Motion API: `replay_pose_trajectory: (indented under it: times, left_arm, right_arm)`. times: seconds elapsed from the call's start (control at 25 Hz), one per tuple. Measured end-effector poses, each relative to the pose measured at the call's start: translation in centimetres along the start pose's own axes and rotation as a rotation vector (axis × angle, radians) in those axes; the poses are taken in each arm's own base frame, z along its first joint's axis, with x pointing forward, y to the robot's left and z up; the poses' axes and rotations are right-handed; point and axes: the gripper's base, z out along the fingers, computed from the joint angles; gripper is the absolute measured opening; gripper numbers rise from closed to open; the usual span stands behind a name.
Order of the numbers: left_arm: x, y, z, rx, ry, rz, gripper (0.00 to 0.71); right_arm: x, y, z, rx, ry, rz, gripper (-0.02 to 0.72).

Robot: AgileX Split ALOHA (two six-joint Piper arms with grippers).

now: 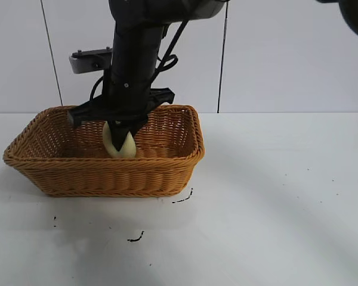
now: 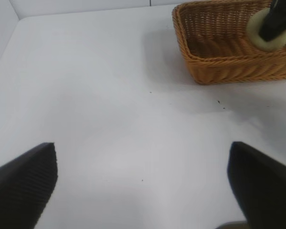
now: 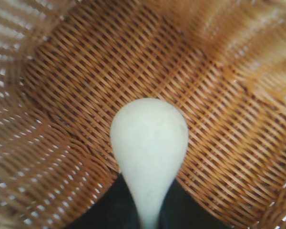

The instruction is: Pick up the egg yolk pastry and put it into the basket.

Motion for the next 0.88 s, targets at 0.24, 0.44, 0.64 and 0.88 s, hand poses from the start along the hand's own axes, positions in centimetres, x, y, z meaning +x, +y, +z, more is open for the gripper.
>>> replay_pose_trajectory:
  times: [0.24,0.44,0.64,0.88]
  left_arm:
    - [0.0,0.0,0.0,0.0,0.0,0.0,0.697]
    - [0.0,0.0,0.0,0.0,0.0,0.0,0.697]
    - [0.0,0.0,0.0,0.0,0.0,0.0,0.697]
    - [0.0,0.0,0.0,0.0,0.0,0.0,0.697]
  right_arm:
    - [-0.6,-0.2,-3.2,0.022,-0.006,0.001,0.685]
    - [-1.8,-2.2,-7.6,0.046,-0.039,0.047,0.691]
    - [-2.2,-6.3,-9.7,0.079,-0.065,0.137,0.695]
    - [-0.5,-13.9,-10.3,0.142,-0.033,0.279,0.695]
